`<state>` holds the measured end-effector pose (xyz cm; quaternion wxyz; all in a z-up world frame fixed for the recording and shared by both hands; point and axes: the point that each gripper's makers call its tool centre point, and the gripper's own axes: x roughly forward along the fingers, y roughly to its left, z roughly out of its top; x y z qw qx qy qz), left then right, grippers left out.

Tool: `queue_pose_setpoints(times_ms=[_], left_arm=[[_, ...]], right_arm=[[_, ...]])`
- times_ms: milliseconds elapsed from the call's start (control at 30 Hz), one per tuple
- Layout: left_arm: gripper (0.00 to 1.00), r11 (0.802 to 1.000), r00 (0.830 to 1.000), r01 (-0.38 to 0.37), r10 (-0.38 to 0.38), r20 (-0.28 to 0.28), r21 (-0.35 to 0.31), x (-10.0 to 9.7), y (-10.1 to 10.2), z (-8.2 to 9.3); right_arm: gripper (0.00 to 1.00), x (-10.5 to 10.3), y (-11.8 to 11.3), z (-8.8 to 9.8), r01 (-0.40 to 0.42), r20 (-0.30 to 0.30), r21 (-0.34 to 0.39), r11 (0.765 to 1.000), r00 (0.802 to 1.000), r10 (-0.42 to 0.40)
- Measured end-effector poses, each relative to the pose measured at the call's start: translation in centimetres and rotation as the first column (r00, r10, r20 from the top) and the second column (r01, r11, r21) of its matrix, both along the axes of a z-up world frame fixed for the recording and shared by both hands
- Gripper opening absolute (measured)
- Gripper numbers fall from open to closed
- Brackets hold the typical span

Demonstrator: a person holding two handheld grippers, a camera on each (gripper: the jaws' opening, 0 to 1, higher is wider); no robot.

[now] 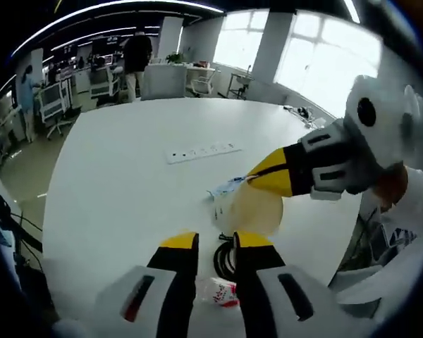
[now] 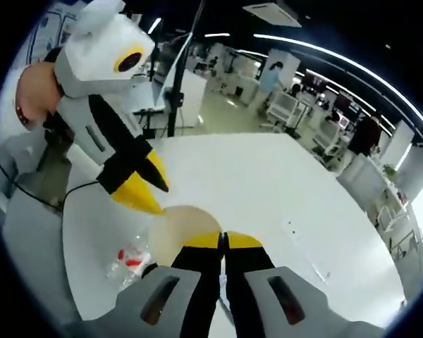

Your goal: Arrange the tabletop items into an orderly group along one side of the table until the central work area is clear of visible clutter.

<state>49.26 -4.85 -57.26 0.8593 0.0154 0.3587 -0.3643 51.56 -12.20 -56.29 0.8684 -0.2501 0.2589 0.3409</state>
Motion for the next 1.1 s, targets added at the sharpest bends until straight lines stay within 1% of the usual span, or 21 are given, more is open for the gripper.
queue_pose_setpoints(times_ms=[33, 67, 100, 133, 167, 200, 233, 267, 300, 367, 400, 433, 467, 633, 733, 767, 867, 967, 1100], left_arm=[[0.18, 1.000, 1.000, -0.004, 0.004, 0.011, 0.001, 0.2, 0.7, 0.1], [0.18, 1.000, 0.999, 0.000, 0.001, 0.040, -0.007, 0.4, 1.0, 0.5], [0.18, 0.999, 0.999, -0.024, 0.025, 0.033, -0.031, 0.5, 1.6, 0.7], [0.19, 0.997, 0.999, -0.041, 0.042, 0.026, -0.062, 0.6, 1.8, 1.0], [0.20, 0.995, 0.998, -0.042, 0.046, 0.042, -0.088, 0.8, 2.0, 1.4], [0.20, 0.992, 0.996, -0.047, 0.056, 0.073, -0.120, 1.1, 2.4, 2.0], [0.20, 0.989, 0.995, -0.053, 0.064, 0.077, -0.138, 1.1, 2.7, 2.3], [0.20, 0.985, 0.993, -0.052, 0.068, 0.094, -0.165, 1.2, 3.1, 2.7], [0.21, 0.983, 0.991, -0.051, 0.072, 0.116, -0.179, 1.3, 3.3, 3.1], [0.22, 0.984, 0.989, -0.049, 0.071, 0.129, -0.170, 1.0, 4.2, 3.0], [0.22, 0.983, 0.986, -0.037, 0.065, 0.154, -0.178, 1.0, 4.5, 3.2], [0.22, 0.981, 0.985, -0.030, 0.061, 0.160, -0.190, 0.8, 4.7, 3.3], [0.23, 0.974, 0.987, -0.035, 0.070, 0.147, -0.225, 0.6, 4.9, 3.5], [0.30, 0.960, 0.984, -0.041, 0.087, 0.157, -0.277, 0.1, 6.2, 3.7], [0.37, 0.958, 0.983, -0.033, 0.084, 0.166, -0.286, -0.5, 6.7, 3.7], [0.39, 0.958, 0.982, -0.019, 0.071, 0.173, -0.286, -0.9, 6.8, 3.7], [0.43, 0.957, 0.980, -0.009, 0.066, 0.185, -0.291, -1.6, 7.4, 3.7], [0.45, 0.951, 0.982, -0.009, 0.067, 0.175, -0.310, -2.4, 7.9, 3.3], [0.46, 0.950, 0.984, -0.022, 0.076, 0.162, -0.310, -3.1, 8.5, 2.5]], right_arm=[[0.00, 0.3, -0.4, 0.0, 0.008, -0.009, 0.005, 1.000, 1.000, -0.008], [0.00, 0.5, -0.7, 0.0, 0.018, -0.019, 0.022, 1.000, 1.000, -0.017], [0.00, 0.7, -0.9, 0.0, 0.039, -0.045, 0.059, 0.998, 0.998, -0.036], [0.00, 0.8, -1.1, 0.0, 0.047, -0.056, 0.079, 0.996, 0.998, -0.043], [0.00, 1.2, -1.5, 0.0, 0.063, -0.068, 0.092, 0.994, 0.996, -0.057], [0.00, 1.4, -1.7, 0.0, 0.069, -0.071, 0.093, 0.993, 0.996, -0.062], [0.00, 1.7, -2.0, -0.1, 0.073, -0.076, 0.095, 0.993, 0.995, -0.066], [0.00, 1.9, -2.2, -0.3, 0.078, -0.083, 0.096, 0.992, 0.994, -0.070], [0.00, 2.1, -2.4, -0.5, 0.089, -0.098, 0.105, 0.990, 0.992, -0.079], [0.00, 2.4, -2.6, -0.7, 0.104, -0.119, 0.123, 0.987, 0.989, -0.090], [0.00, 2.6, -2.7, -0.9, 0.115, -0.133, 0.138, 0.984, 0.986, -0.097], [0.00, 2.7, -2.8, -0.9, 0.121, -0.139, 0.145, 0.982, 0.985, -0.101], [0.00, 2.9, -2.8, -1.0, 0.127, -0.146, 0.152, 0.980, 0.984, -0.104], [0.00, 3.6, -3.1, -1.9, 0.149, -0.184, 0.172, 0.974, 0.976, -0.117], [0.00, 4.0, -3.3, -2.6, 0.172, -0.217, 0.188, 0.967, 0.968, -0.130], [0.00, 4.4, -3.5, -3.0, 0.180, -0.228, 0.193, 0.965, 0.964, -0.135], [0.00, 4.9, -3.8, -3.9, 0.196, -0.252, 0.196, 0.961, 0.957, -0.144], [0.00, 5.4, -3.9, -4.8, 0.213, -0.278, 0.197, 0.957, 0.948, -0.153], [0.00, 5.8, -3.5, -6.1, 0.225, -0.313, 0.200, 0.953, 0.937, -0.156]])
